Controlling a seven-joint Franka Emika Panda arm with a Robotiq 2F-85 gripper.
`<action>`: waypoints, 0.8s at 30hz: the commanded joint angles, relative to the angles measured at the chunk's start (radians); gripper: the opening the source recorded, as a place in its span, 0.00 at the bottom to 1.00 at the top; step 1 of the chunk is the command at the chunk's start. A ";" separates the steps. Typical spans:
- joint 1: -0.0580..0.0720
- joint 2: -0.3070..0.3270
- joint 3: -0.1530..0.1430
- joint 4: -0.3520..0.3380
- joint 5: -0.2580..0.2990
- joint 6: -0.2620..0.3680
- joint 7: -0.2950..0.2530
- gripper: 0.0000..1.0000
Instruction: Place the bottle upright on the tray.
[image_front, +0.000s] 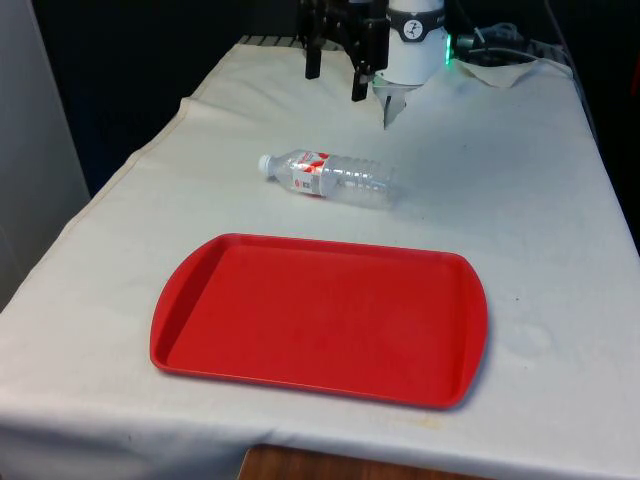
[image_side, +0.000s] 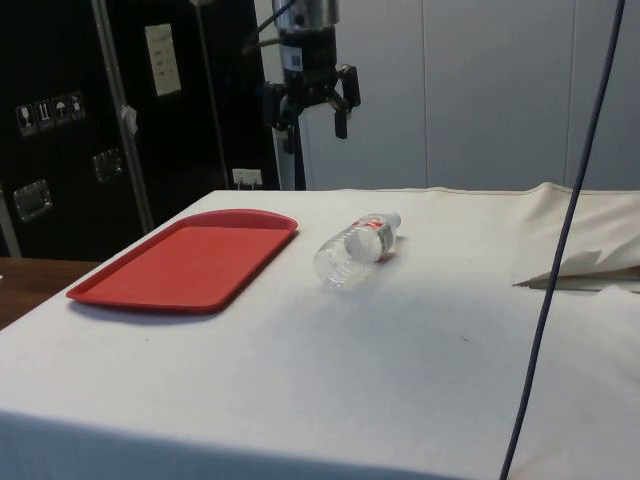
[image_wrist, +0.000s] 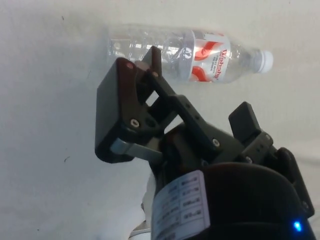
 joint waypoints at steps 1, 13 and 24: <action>0.000 0.000 0.000 0.000 -0.002 0.000 0.006 1.00; -0.001 -0.001 -0.007 -0.005 -0.031 0.003 0.090 1.00; -0.001 -0.001 -0.010 -0.008 -0.045 0.003 0.151 1.00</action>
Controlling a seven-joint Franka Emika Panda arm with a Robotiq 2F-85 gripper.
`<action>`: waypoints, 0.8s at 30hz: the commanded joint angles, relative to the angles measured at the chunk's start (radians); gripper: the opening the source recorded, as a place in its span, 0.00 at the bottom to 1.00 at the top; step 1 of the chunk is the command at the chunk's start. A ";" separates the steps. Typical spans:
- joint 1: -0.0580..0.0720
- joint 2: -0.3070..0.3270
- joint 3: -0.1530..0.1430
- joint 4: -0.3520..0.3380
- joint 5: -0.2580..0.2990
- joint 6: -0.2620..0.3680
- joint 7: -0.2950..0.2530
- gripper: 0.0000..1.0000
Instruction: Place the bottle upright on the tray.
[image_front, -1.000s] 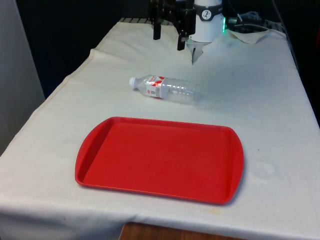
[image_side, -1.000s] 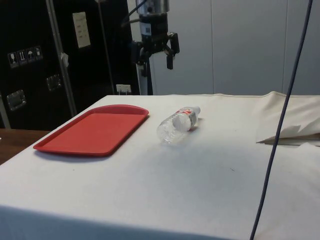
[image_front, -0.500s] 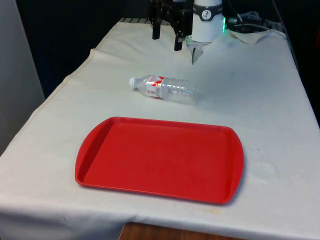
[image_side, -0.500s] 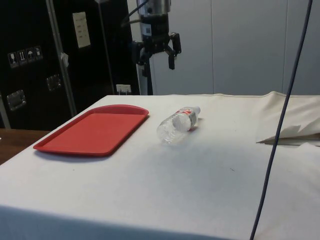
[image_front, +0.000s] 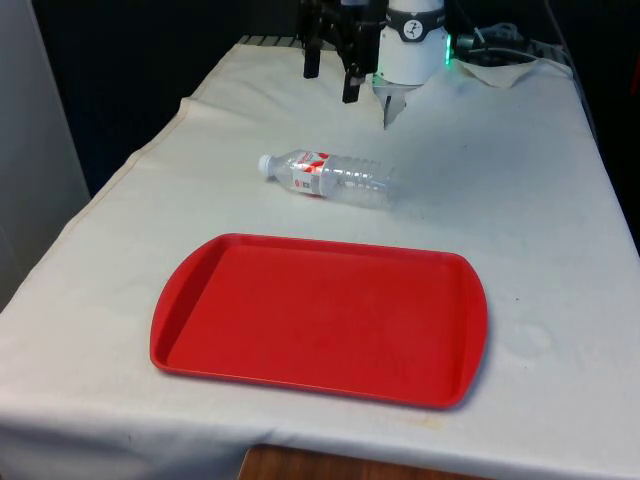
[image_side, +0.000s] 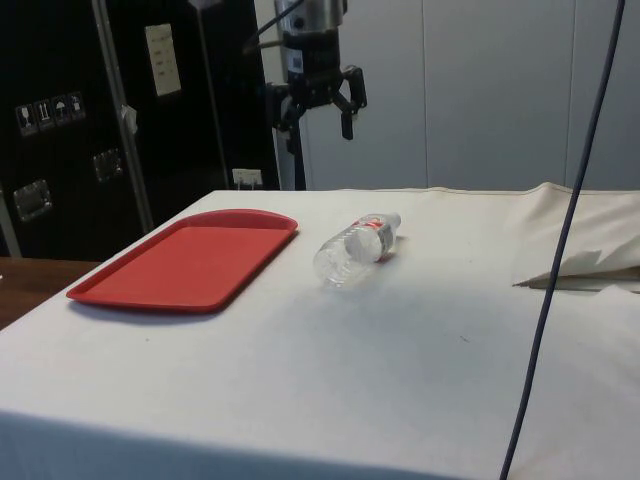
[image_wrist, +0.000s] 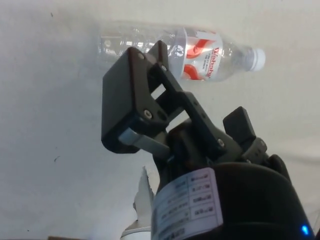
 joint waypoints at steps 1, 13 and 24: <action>0.000 -0.001 -0.003 -0.002 -0.017 0.003 0.025 1.00; 0.000 0.001 -0.003 -0.004 -0.017 -0.002 0.078 1.00; 0.000 0.004 -0.006 -0.005 -0.046 -0.001 0.160 1.00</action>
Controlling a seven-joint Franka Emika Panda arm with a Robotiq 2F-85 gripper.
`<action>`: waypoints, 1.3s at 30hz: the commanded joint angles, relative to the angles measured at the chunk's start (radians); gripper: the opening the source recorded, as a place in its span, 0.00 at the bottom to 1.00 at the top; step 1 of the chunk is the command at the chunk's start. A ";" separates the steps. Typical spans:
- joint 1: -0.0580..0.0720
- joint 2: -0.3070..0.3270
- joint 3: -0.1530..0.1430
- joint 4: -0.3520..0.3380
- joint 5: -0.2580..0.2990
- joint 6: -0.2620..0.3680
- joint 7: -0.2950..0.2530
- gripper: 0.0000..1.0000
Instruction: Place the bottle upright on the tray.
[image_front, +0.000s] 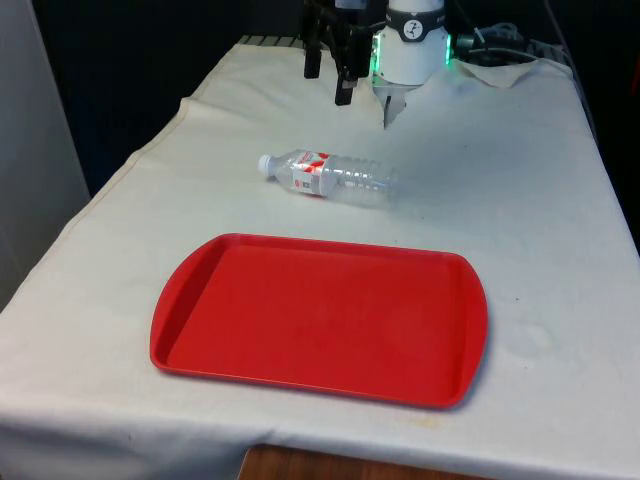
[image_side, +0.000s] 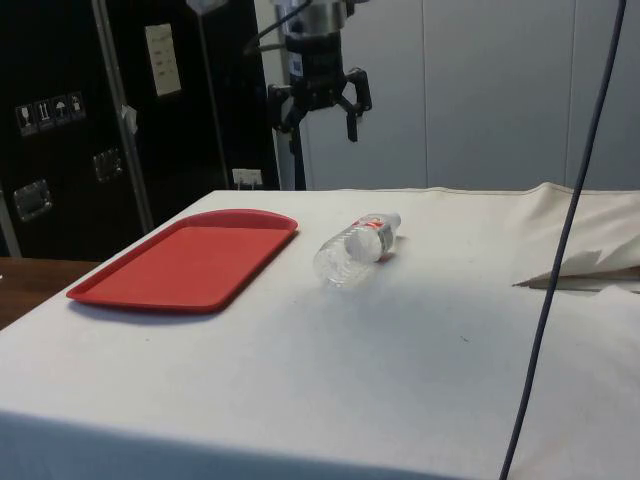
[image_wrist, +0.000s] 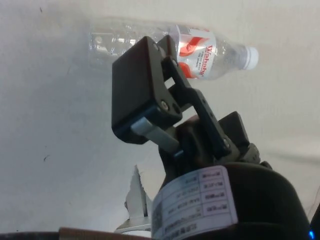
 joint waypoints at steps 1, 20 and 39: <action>0.000 0.001 -0.002 0.000 -0.014 0.003 0.019 1.00; 0.000 0.026 -0.003 -0.005 -0.005 0.005 0.127 1.00; 0.000 0.030 -0.005 -0.023 0.006 0.011 0.211 1.00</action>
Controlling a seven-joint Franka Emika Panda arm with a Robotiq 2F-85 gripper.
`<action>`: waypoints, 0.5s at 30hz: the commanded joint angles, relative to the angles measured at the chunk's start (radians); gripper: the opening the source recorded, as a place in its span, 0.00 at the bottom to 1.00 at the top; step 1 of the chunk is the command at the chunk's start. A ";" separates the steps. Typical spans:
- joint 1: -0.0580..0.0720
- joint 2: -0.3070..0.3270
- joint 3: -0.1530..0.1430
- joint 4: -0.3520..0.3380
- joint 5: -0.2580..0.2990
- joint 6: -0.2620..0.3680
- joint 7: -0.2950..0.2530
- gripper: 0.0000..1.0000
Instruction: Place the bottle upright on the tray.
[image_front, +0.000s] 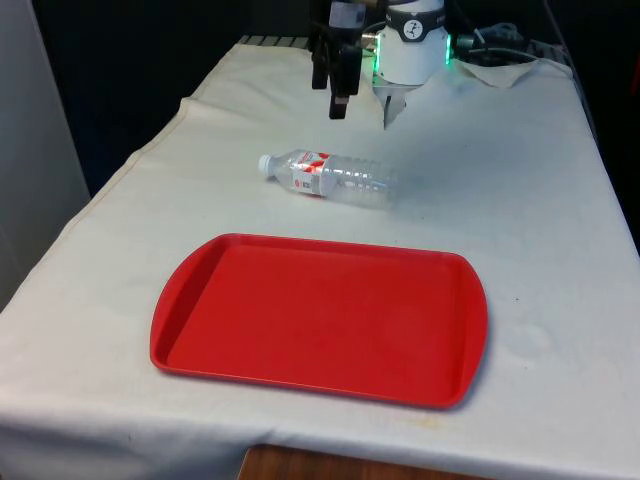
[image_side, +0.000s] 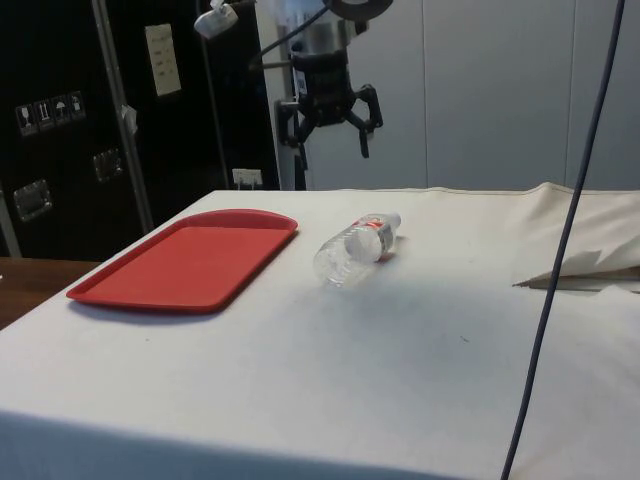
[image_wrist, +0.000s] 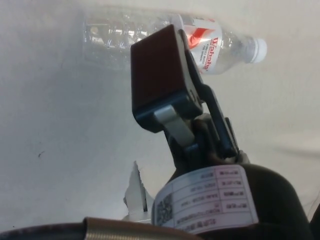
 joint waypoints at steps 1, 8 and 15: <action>0.000 -0.002 0.000 -0.008 0.010 0.014 0.008 1.00; -0.001 -0.005 -0.002 -0.022 0.036 0.028 0.009 1.00; 0.000 -0.001 -0.007 -0.032 0.045 0.030 0.008 1.00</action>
